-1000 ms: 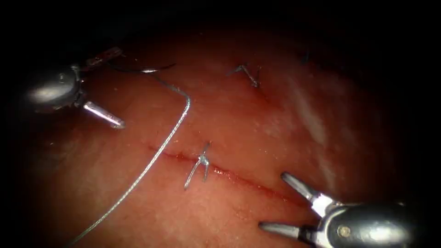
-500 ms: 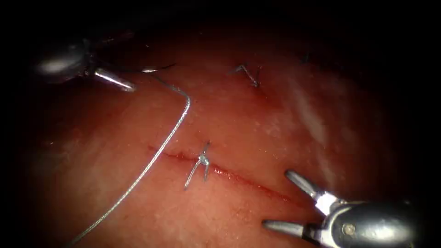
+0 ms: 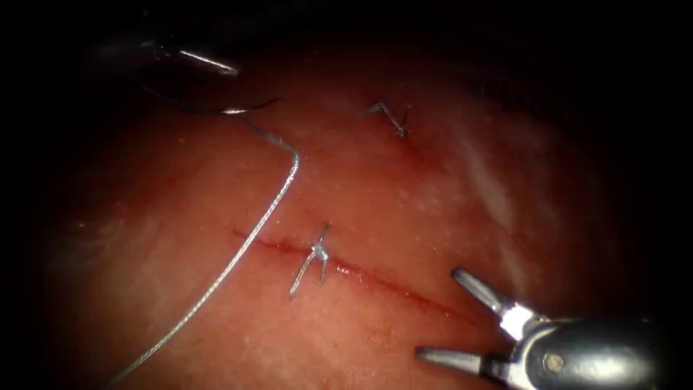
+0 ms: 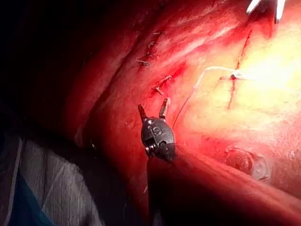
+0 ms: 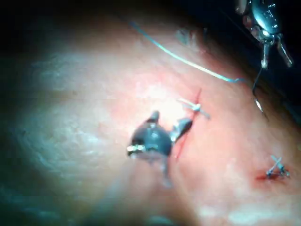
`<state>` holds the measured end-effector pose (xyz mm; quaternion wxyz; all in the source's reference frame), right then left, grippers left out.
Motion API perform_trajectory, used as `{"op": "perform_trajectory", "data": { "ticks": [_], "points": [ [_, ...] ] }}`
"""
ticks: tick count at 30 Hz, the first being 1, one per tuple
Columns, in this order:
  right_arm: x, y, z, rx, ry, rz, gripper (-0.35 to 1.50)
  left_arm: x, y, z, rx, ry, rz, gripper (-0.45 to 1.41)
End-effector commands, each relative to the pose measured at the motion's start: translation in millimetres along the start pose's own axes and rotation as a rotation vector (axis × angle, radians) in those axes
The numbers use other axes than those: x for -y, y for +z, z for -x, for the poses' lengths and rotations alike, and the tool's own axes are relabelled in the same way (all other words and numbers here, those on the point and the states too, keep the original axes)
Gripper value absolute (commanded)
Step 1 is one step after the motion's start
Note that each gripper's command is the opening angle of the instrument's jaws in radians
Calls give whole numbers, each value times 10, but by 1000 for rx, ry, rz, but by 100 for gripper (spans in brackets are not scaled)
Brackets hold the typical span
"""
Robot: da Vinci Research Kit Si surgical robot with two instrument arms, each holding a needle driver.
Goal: Wound Closure
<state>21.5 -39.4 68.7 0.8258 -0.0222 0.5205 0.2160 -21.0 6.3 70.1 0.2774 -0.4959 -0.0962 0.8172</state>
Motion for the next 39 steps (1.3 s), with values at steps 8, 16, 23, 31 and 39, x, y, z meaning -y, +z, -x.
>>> {"op": "perform_trajectory", "data": {
  "ticks": [8, 16, 23, 31, 39],
  "points": [
    [7, 8, 3, 1, -4, -6, 129, -17, 6, 25, 17, 37, 104, 37],
    [10, 10, 5, 3, -7, -7, 129, -25, 10, 31, 43, 54, 127, 42],
    [12, 11, 6, 0, -9, -8, 129, -36, 31, 56, 95, 94, 141, 41],
    [12, 10, 6, 0, -8, -9, 129, -40, 34, 58, 122, 106, 171, -45],
    [13, 9, 6, 3, -9, -11, 129, -98, 27, 33, 70, 166, 203, -45]
  ]
}}
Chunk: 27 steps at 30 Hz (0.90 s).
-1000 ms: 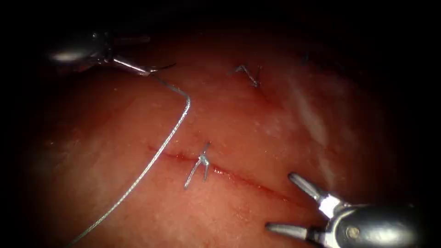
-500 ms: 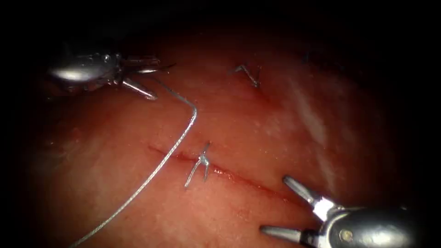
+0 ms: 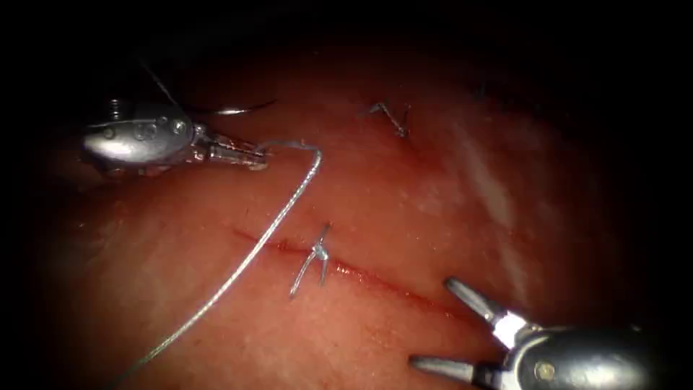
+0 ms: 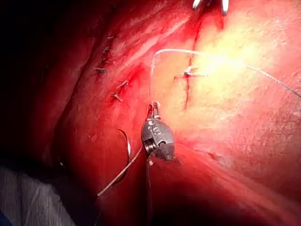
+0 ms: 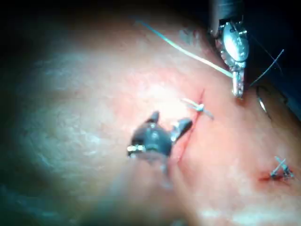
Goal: Wound Closure
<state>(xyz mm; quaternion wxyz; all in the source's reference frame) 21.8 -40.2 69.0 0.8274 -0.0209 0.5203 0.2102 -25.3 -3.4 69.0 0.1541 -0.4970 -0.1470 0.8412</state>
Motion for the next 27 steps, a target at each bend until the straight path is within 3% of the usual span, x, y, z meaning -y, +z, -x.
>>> {"op": "perform_trajectory", "data": {
  "ticks": [1, 11, 14, 23, 27],
  "points": [
    [4, 7, 2, 0, 0, -3, 129, -9, 3, -11, -19, 10, 1, -45],
    [4, 5, 2, 0, -1, -4, 129, -136, -36, -76, -111, 54, 49, -45],
    [4, 6, 2, 0, 0, -3, 129, -161, -40, -99, -146, 70, 58, -45],
    [4, 7, 2, -2, 0, -1, 129, -204, -43, -170, -215, 118, 84, -45],
    [4, 7, 2, -2, 0, -1, 129, -219, -39, -224, -259, 159, 78, -45]
  ]
}}
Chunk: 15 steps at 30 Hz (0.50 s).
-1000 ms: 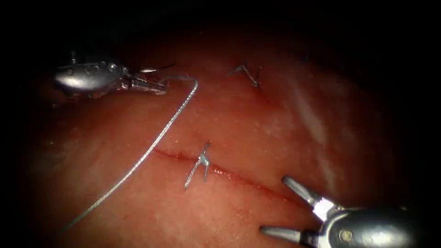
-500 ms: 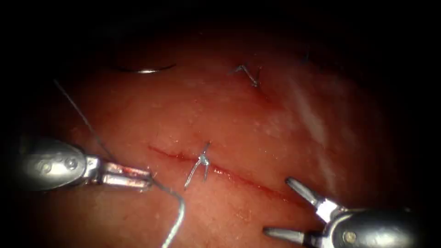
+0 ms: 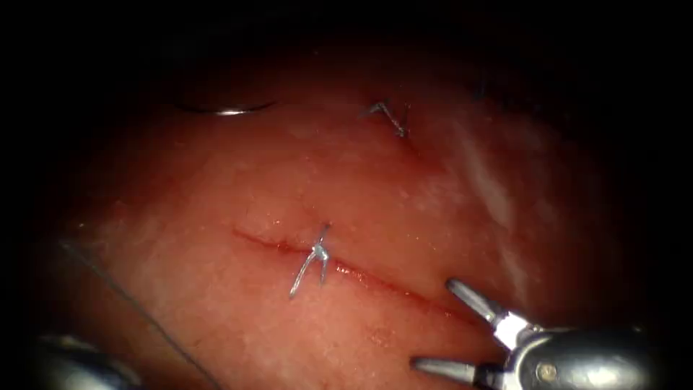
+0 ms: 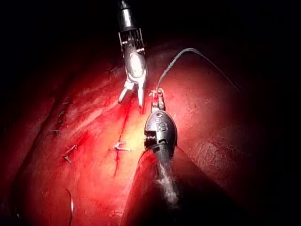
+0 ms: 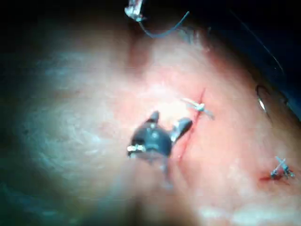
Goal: Wound Closure
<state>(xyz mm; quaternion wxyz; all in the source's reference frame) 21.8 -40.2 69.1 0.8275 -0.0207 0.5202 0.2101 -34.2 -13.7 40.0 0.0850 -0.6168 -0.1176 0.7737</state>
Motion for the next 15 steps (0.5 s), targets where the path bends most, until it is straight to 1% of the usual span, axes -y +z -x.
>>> {"op": "perform_trajectory", "data": {
  "ticks": [1, 2, 3, 7, 8, 9, 10, 11, 12, 13, 15],
  "points": [
    [4, 7, 2, -2, 0, -1, 129, 1, 6, 5, -1, -2, 1, -45],
    [4, 6, 2, -2, 0, -1, 129, 6, 18, -8, -14, 3, -3, -45],
    [4, 6, 2, -3, 0, -1, 129, 9, 24, -13, -18, 7, -2, -45],
    [5, 6, 3, -3, -2, -1, 129, 19, 46, -19, -32, 9, 3, -45],
    [5, 6, 3, -3, -2, -1, 129, 23, 50, -18, -37, 10, 7, -38],
    [5, 6, 3, -3, -2, -1, 129, 25, 52, -17, -35, 12, 4, -1],
    [4, 6, 4, -3, -2, -1, 129, 29, 51, -13, -21, -28, -11, 51],
    [4, 6, 4, -3, -2, -1, 129, 32, 46, -9, -9, -44, -25, 74],
    [4, 6, 4, -3, -2, -1, 129, 32, 46, -9, -9, -44, -25, 74],
    [4, 7, 5, -2, -2, 0, 129, 34, 35, -1, 11, -72, -47, 109],
    [5, 8, 5, -2, -3, 1, 129, 38, 18, 9, 35, -89, -74, 119]
  ]
}}
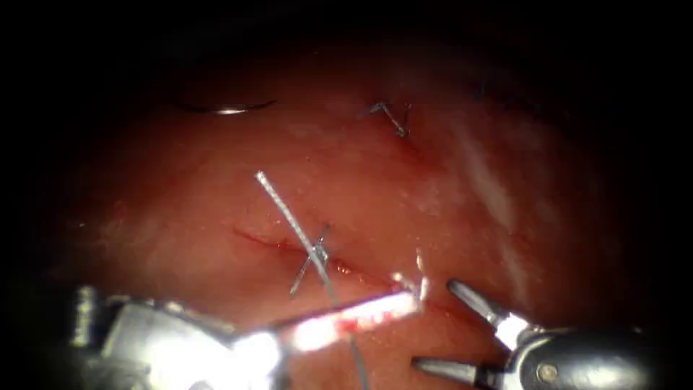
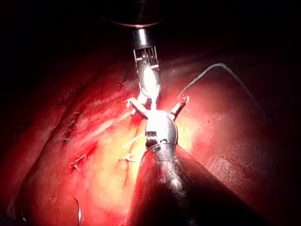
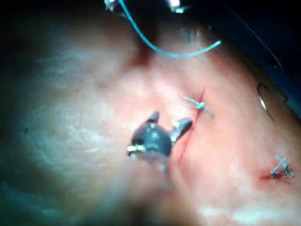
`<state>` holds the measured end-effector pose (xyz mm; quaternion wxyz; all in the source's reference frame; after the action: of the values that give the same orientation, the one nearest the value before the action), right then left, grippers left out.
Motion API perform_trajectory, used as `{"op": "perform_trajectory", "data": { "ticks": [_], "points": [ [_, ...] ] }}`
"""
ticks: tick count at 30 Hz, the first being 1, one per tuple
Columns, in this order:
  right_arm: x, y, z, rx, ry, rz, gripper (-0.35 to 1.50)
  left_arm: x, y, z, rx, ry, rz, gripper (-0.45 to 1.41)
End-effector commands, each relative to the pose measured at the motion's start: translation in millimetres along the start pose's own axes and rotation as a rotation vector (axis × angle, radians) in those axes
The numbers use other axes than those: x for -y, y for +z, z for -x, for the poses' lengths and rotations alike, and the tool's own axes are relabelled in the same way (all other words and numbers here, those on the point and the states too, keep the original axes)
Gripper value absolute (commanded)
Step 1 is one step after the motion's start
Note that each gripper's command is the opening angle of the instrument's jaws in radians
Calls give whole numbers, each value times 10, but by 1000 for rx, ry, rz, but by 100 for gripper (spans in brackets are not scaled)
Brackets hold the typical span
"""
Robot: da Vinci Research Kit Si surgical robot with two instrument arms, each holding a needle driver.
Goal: Wound Closure
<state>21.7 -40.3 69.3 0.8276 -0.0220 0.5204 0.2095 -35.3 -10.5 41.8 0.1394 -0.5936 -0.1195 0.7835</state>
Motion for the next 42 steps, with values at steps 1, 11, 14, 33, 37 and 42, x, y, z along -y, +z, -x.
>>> {"op": "perform_trajectory", "data": {
  "ticks": [1, 11, 14, 33, 37, 42],
  "points": [
    [5, 9, 2, -2, -1, 0, 129, 5, -3, 8, 10, 1, -16, 123],
    [9, 15, 2, 3, -3, -4, 129, 69, -110, 87, 131, -34, -166, 118],
    [9, 15, 2, 3, -3, -5, 129, 96, -115, 113, 157, -37, -206, 114],
    [13, 14, 0, 2, -4, -5, 129, 210, -62, 235, 232, -147, -259, 86],
    [14, 14, 1, 2, -5, -5, 129, 238, -51, 252, 244, -308, -243, 76],
    [15, 14, 2, 2, -6, -4, 129, 263, -38, 276, 208, -516, -192, 36]
  ]
}}
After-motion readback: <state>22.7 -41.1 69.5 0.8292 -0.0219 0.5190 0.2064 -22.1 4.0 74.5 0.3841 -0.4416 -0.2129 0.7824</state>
